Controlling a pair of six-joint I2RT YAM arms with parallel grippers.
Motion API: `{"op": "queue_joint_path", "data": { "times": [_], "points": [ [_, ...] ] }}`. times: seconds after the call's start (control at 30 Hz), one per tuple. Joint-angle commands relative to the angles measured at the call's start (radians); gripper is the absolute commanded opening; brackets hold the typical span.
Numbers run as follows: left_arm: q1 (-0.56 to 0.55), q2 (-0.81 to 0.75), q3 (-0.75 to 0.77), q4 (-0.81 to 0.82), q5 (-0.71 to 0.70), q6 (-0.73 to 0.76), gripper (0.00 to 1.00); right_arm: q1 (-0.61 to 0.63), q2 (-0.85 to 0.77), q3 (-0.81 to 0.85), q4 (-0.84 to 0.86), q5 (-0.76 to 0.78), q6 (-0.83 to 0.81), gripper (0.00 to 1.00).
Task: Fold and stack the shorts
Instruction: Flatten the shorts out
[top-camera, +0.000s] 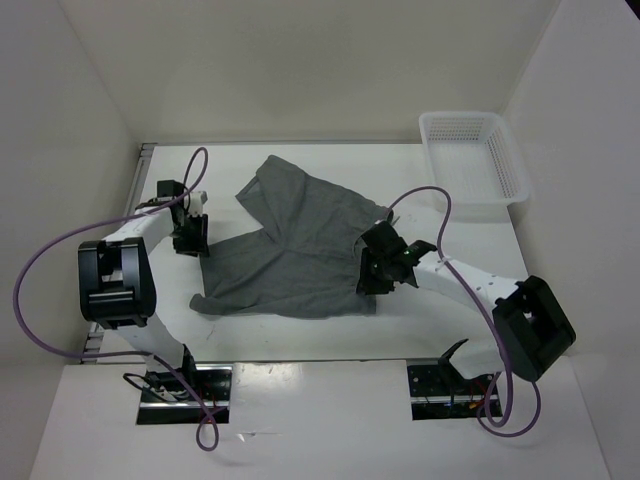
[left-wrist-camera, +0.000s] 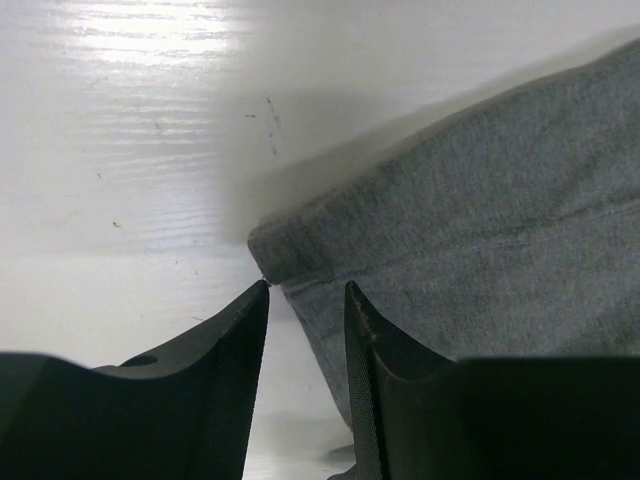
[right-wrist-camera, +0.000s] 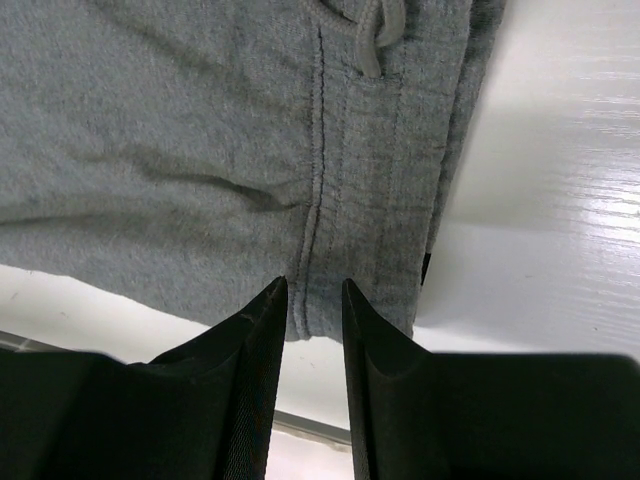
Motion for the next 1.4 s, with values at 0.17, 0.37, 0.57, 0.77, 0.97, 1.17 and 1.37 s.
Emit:
{"op": "queue_joint_path", "data": {
  "times": [0.17, 0.37, 0.57, 0.77, 0.97, 1.17, 1.37],
  "points": [
    [-0.001, 0.055, 0.0, 0.033, 0.065, 0.004, 0.44, 0.013, 0.03, -0.01, 0.065, 0.008, 0.013, 0.35],
    [-0.001, 0.056, -0.01, 0.055, 0.012, 0.004, 0.44, 0.013, 0.03, -0.01, 0.065, 0.008, 0.013, 0.36],
    [-0.001, 0.037, 0.001, 0.017, 0.103, 0.004, 0.26, 0.013, 0.02, -0.01, 0.065, 0.008, 0.013, 0.36],
    [-0.001, 0.005, 0.022, -0.039, 0.103, 0.004, 0.06, 0.022, 0.02, -0.01, 0.045, -0.001, 0.023, 0.46],
    [-0.001, -0.026, 0.08, -0.094, 0.103, 0.004, 0.0, 0.067, 0.029, 0.01, -0.083, 0.032, 0.121, 0.58],
    [-0.001, -0.056, 0.16, -0.16, 0.072, 0.004, 0.0, 0.108, -0.113, 0.01, -0.206, 0.072, 0.244, 0.6],
    [-0.001, 0.005, 0.252, -0.132, 0.084, 0.004, 0.0, 0.108, -0.175, -0.105, -0.115, 0.025, 0.307, 0.65]
  ]
}}
